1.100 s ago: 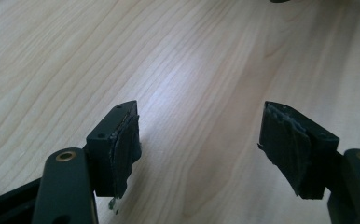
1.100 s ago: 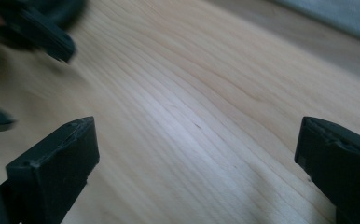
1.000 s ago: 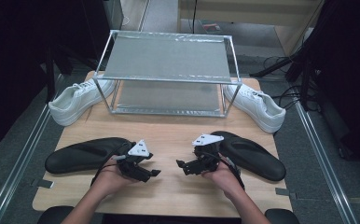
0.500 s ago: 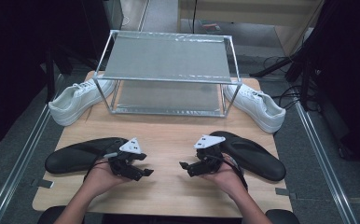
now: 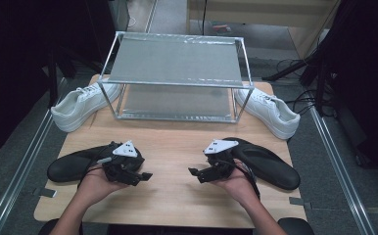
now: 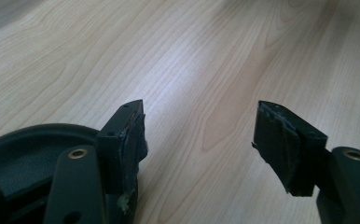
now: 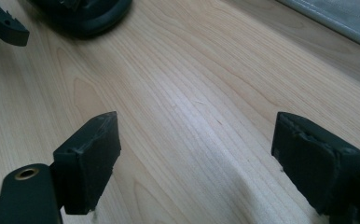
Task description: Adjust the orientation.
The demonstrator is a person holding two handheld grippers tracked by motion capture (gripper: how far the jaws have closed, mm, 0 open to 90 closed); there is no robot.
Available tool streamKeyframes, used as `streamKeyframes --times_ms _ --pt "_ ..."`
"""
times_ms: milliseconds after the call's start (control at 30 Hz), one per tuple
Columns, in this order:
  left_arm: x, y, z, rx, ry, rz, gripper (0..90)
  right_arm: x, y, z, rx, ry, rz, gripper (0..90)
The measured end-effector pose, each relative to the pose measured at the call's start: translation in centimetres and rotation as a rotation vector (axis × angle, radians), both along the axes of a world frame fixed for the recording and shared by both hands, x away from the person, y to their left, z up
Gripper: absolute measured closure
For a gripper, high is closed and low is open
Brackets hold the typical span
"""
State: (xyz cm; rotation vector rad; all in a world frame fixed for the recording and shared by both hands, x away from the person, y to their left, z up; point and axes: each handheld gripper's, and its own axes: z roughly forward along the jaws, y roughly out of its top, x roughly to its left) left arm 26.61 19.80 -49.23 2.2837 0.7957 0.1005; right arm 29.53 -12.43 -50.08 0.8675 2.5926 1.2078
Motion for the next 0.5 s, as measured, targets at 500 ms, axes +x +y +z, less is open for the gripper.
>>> streamKeyframes --times_ms 500 --pt "-0.4 1.8 0.7 0.000 0.016 0.036 33.1 0.4 0.7 -0.1 0.014 0.029 0.046 27.5"
